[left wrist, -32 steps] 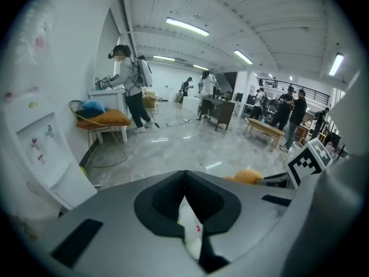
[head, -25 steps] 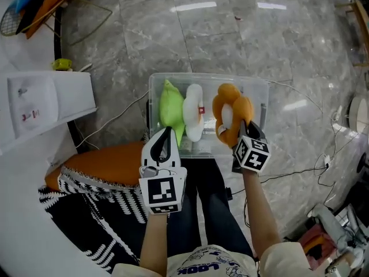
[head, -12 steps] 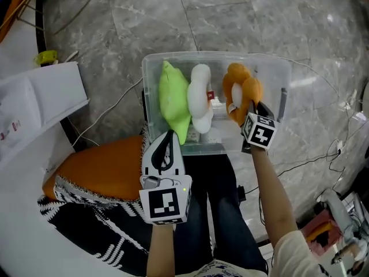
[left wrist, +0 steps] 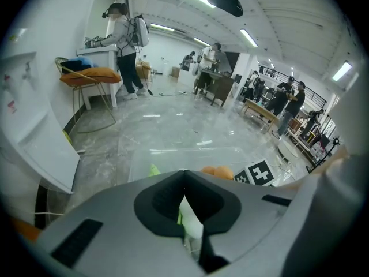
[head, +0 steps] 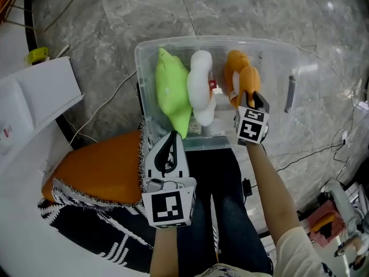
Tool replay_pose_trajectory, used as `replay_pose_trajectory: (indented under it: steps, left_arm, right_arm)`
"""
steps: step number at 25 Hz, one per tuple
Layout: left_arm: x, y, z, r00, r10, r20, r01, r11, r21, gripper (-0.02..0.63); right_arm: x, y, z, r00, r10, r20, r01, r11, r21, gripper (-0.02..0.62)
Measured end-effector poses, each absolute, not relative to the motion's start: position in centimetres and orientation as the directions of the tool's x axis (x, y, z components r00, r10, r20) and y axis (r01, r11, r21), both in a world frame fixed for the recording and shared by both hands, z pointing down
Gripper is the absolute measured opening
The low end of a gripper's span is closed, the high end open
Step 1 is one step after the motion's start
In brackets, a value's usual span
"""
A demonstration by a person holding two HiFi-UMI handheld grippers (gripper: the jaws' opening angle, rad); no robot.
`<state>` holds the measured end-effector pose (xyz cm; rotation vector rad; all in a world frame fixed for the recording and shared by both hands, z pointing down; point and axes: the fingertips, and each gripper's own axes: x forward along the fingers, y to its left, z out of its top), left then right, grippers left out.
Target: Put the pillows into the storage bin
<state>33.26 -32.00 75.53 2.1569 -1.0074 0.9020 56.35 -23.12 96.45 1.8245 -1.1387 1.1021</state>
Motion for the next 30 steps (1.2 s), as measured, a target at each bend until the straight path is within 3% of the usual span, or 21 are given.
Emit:
replay_pose_trajectory:
  steps: [7, 9, 17, 23, 30]
  left_arm:
    - [32.1, -31.7, 74.6, 0.47, -0.413, 0.78, -0.816, -0.541, 0.205, 0.014]
    - [31.7, -31.7, 74.1, 0.469, -0.425, 0.774, -0.82, -0.534, 0.204, 0.014]
    - [29.4, -31.8, 70.9, 0.44, -0.476, 0.761, -0.843, -0.51, 0.169, 0.012]
    - [27.7, -33.2, 63.9, 0.417, -0.561, 0.716, -0.869, -0.478, 0.132, 0.014]
    - [27.3, -35.8, 50.8, 0.426, -0.696, 0.578, -0.885, -0.453, 0.108, 0.014]
  right_arm:
    - [50.9, -24.3, 95.1, 0.128, -0.385, 0.914, -0.931, -0.364, -0.023, 0.147]
    - [49.5, -24.9, 94.5, 0.094, -0.408, 0.908, -0.934, -0.353, -0.063, 0.187]
    - [48.1, -27.5, 88.8, 0.086, -0.502, 0.861, -0.953, -0.293, -0.075, 0.187]
    - [48.2, -29.6, 77.1, 0.098, -0.639, 0.763, -0.973, -0.223, -0.061, 0.176]
    - [47.3, -32.1, 57.6, 0.099, -0.822, 0.561, -0.982, -0.173, -0.08, 0.158]
